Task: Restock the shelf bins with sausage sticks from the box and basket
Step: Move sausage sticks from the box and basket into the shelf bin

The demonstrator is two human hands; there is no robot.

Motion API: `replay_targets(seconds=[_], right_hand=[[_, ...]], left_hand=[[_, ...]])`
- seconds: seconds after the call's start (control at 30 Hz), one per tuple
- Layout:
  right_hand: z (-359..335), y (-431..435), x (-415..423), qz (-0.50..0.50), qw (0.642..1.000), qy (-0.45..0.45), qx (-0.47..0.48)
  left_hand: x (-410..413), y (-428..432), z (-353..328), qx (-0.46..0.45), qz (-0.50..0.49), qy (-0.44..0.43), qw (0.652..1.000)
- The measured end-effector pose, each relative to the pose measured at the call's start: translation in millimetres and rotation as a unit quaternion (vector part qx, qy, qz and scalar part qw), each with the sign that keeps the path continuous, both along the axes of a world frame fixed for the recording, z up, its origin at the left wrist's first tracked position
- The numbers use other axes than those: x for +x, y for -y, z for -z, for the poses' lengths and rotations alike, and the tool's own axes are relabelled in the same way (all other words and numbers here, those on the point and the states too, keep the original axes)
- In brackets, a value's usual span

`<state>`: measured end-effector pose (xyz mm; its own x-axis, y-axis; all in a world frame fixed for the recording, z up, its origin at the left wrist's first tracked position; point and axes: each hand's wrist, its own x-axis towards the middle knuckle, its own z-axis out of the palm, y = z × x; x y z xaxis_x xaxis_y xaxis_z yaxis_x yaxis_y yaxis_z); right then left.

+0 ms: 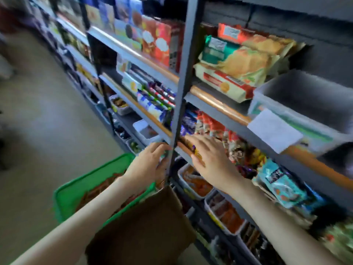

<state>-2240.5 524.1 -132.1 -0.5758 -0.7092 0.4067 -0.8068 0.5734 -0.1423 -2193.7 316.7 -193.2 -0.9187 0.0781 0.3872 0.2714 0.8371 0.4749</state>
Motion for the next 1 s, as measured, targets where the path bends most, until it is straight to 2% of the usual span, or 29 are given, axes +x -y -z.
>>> replay_targets(seconds=[0.1, 0.23, 0.33, 0.43, 0.53, 0.63, 0.77, 0.87, 1.0], right_hand=[[36.6, 54.5, -11.1, -0.059, 0.997, 0.023, 0.032], [102.0, 111.5, -31.1, -0.116, 0.984, 0.100, 0.090], [162.5, 151.7, -50.6, -0.134, 0.960, 0.196, 0.150], [227.8, 190.4, -68.8, -0.155, 0.933, 0.237, 0.222], [301.6, 232.6, -88.4, -0.182, 0.910, 0.250, 0.277], [377.2, 273.7, -104.2, -0.235, 0.882, 0.213, 0.349], [460.5, 325.6, -110.5, -0.354, 0.838, 0.084, 0.407], [511.5, 348.0, -101.7, -0.404, 0.810, 0.037, 0.424], [531.5, 364.2, -95.5, -0.414, 0.809, -0.010, 0.417]], left_hand=[[30.2, 64.4, 48.5, 0.009, -0.120, 0.070, 0.990], [78.8, 116.2, 110.4, 0.021, -0.255, 0.160, 0.953], [106.4, 137.7, 154.5, 0.049, -0.343, 0.229, 0.910], [120.9, 150.7, 199.6, 0.067, -0.420, 0.318, 0.847], [111.5, 164.0, 252.1, 0.072, -0.430, 0.367, 0.822], [85.4, 172.2, 313.2, 0.106, -0.408, 0.421, 0.803], [45.4, 186.2, 394.4, 0.159, -0.424, 0.504, 0.736], [21.8, 198.0, 436.7, 0.133, -0.441, 0.550, 0.697], [8.9, 210.8, 460.0, 0.067, -0.434, 0.584, 0.683]])
